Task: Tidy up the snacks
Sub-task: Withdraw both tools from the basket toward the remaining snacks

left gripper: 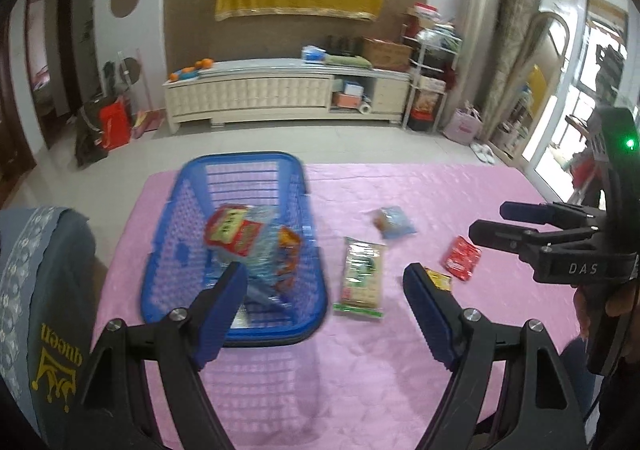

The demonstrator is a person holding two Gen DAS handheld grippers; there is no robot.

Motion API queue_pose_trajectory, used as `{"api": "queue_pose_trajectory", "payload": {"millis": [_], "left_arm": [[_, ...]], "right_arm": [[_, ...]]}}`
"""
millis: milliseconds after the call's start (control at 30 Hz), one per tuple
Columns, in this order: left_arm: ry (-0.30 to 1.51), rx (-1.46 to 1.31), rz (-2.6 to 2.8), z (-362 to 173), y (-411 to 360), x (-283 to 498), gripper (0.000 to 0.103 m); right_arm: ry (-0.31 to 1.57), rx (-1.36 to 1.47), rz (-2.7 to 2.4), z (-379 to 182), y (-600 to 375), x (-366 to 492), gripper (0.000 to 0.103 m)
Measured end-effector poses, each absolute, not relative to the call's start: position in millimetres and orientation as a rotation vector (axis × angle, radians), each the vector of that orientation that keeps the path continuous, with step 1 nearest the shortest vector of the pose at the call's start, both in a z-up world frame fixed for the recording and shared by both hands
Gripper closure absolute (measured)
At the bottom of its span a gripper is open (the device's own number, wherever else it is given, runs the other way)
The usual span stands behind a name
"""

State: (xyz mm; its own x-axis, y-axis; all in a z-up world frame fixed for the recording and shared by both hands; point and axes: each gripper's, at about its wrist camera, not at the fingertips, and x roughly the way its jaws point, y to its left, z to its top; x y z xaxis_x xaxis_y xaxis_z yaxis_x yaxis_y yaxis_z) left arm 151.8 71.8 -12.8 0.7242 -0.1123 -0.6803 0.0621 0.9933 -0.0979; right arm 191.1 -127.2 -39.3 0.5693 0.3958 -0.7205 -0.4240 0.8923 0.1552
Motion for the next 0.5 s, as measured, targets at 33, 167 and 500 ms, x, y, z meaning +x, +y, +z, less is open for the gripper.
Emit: {"api": "queue_pose_trajectory", "payload": {"millis": [33, 167, 500], "left_arm": [[0.758, -0.063, -0.107, -14, 66, 154, 0.02], [0.783, -0.033, -0.151, -24, 38, 167, 0.02], [0.865, 0.036, -0.218, -57, -20, 199, 0.02]], "right_arm": [[0.835, -0.033, 0.474, -40, -133, 191, 0.018], [0.832, -0.015, 0.436, -47, -154, 190, 0.018], [0.846, 0.04, 0.367, -77, -212, 193, 0.018]]}}
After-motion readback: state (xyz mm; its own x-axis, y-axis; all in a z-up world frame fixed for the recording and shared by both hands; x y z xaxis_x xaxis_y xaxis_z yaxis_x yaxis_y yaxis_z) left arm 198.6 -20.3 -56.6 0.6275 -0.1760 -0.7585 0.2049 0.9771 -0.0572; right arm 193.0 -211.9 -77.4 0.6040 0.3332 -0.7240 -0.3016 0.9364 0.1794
